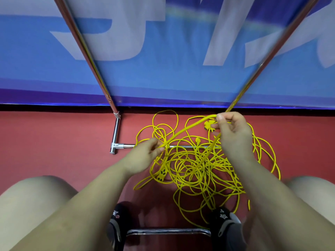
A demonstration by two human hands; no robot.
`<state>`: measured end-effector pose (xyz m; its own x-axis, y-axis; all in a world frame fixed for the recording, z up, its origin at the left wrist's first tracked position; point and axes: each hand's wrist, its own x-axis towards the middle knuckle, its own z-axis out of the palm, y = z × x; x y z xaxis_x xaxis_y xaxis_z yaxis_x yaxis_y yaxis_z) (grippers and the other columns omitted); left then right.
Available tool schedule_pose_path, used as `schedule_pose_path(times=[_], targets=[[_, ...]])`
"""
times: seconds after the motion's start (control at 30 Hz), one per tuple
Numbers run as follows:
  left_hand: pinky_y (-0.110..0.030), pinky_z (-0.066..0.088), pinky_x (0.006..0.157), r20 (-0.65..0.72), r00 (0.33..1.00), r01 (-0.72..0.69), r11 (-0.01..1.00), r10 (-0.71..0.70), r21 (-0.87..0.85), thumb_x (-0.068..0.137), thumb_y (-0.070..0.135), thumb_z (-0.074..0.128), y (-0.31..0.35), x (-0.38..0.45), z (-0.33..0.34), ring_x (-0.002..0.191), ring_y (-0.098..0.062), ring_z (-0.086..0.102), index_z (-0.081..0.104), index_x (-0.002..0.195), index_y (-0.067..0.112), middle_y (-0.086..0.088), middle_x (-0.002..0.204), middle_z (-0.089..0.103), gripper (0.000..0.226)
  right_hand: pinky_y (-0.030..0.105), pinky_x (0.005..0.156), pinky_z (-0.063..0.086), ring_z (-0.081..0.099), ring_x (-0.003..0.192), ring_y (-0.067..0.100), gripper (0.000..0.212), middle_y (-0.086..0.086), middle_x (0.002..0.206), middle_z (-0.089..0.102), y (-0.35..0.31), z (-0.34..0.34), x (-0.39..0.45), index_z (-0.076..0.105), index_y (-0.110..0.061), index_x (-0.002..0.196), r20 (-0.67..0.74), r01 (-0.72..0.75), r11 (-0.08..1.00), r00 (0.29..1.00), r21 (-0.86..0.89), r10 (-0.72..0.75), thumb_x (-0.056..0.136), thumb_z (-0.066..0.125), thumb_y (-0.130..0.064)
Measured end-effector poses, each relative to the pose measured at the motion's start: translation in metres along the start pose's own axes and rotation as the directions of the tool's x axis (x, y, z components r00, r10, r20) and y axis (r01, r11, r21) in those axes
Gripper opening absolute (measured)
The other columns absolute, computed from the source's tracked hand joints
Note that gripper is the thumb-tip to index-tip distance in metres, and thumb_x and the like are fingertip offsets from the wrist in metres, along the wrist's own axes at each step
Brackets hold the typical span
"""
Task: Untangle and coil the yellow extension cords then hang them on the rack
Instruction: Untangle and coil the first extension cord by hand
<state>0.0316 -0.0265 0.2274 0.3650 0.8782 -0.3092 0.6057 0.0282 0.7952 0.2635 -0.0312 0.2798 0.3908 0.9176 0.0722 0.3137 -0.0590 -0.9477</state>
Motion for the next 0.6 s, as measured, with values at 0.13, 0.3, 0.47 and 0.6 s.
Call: schedule_pose_path(times=[0.13, 0.3, 0.47, 0.6], targets=[[-0.040, 0.045, 0.071, -0.073, 0.996, -0.066, 0.995, 0.060, -0.080, 0.096, 0.020, 0.052, 0.007, 0.010, 0.002, 0.067, -0.021, 0.047, 0.052, 0.083, 0.019, -0.004, 0.069, 0.052, 0.013, 0.013, 0.067, 0.048, 0.059, 0.066, -0.008, 0.005, 0.001, 0.082, 0.063, 0.010, -0.002, 0.014, 0.059, -0.015, 0.093, -0.111, -0.057, 0.998, 0.992, -0.031, 0.053, 0.092, 0.055, -0.016], [-0.036, 0.044, 0.066, -0.069, 0.995, -0.086, 0.987, 0.077, -0.137, 0.095, 0.024, 0.053, 0.018, 0.015, 0.006, 0.059, -0.012, 0.045, 0.057, 0.083, 0.019, 0.009, 0.059, 0.048, 0.013, 0.021, 0.098, 0.037, 0.050, 0.112, 0.007, 0.033, -0.005, 0.123, 0.054, 0.016, 0.004, 0.010, 0.054, -0.020, 0.123, 0.151, 0.060, 0.958, 0.988, -0.282, -0.017, 0.091, 0.056, -0.027], [-0.024, 0.042, 0.052, -0.066, 0.997, -0.068, 0.935, 0.048, -0.347, 0.095, 0.011, 0.052, 0.040, 0.015, 0.008, 0.050, 0.000, 0.048, 0.057, 0.079, 0.020, 0.013, 0.052, 0.054, 0.020, 0.015, 0.090, 0.040, 0.056, 0.103, 0.006, 0.024, -0.007, 0.109, 0.062, 0.015, 0.025, -0.008, 0.061, -0.025, 0.114, 0.514, 0.002, 0.977, 0.851, -0.212, 0.110, 0.093, 0.052, -0.029], [-0.021, 0.042, 0.052, -0.031, 0.999, -0.046, 0.899, 0.036, -0.436, 0.095, 0.010, 0.051, 0.045, 0.012, 0.003, 0.052, -0.001, 0.051, 0.059, 0.083, 0.014, 0.013, 0.055, 0.056, 0.014, 0.034, 0.079, 0.046, 0.056, 0.077, 0.019, 0.010, 0.004, 0.080, 0.062, 0.015, 0.031, -0.009, 0.057, -0.030, 0.082, 0.515, -0.040, 0.988, 0.850, -0.150, 0.112, 0.091, 0.057, -0.025]])
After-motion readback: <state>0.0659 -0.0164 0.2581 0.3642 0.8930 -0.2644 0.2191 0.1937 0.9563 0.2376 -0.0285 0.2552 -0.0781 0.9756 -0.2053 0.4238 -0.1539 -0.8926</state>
